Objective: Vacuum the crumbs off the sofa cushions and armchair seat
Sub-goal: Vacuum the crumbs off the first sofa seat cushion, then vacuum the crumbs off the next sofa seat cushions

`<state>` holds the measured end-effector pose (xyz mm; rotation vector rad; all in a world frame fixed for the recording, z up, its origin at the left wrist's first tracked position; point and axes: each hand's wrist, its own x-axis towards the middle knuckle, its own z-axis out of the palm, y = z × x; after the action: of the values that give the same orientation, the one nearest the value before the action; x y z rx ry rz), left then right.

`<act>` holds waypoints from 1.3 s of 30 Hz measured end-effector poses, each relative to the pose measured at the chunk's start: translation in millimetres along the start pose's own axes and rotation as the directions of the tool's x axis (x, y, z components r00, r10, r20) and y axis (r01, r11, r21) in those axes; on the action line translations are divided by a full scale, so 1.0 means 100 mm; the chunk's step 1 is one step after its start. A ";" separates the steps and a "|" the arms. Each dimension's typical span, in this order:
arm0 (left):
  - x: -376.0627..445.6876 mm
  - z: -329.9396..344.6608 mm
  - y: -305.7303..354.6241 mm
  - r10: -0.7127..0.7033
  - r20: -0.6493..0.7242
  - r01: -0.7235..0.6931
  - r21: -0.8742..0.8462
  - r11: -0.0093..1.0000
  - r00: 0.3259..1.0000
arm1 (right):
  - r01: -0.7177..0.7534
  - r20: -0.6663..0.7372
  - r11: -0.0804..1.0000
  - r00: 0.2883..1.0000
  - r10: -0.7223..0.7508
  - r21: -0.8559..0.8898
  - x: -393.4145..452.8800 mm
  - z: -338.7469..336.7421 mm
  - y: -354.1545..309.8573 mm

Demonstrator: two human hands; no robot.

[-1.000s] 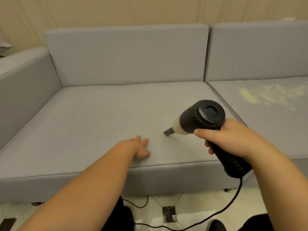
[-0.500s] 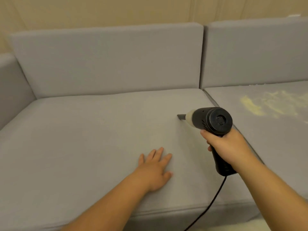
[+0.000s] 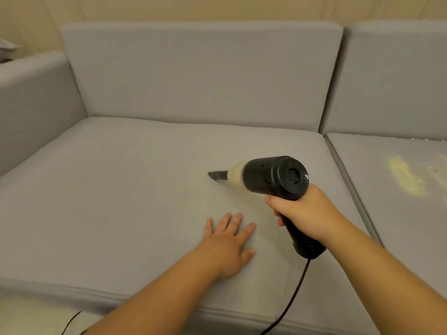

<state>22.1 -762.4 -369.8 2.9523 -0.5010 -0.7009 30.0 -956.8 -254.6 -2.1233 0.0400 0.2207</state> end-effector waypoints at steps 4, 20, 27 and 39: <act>-0.04 0.02 0.26 -0.070 -0.024 0.069 -0.036 0.997 0.997 | 0.007 -0.041 0.999 0.999 -0.008 -0.036 -0.17 -0.26 0.12; 0.45 -0.35 1.89 0.237 -0.213 -0.254 -0.056 0.965 0.948 | -0.078 -0.600 0.967 0.772 0.212 0.242 -1.05 -1.74 1.01; 1.00 -0.25 2.88 0.343 -0.045 -0.340 0.062 0.938 0.938 | -0.071 -0.629 0.901 0.692 0.354 0.428 -0.75 -2.67 1.76; 1.53 -0.51 3.72 0.102 -0.002 -0.101 0.073 0.992 0.995 | -0.066 -0.494 0.950 0.842 0.217 0.305 0.01 -3.79 2.04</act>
<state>62.8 -1164.1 -338.3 2.9689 -0.6851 -0.6777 61.1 -1385.4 -228.5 -1.8401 0.5257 -0.2743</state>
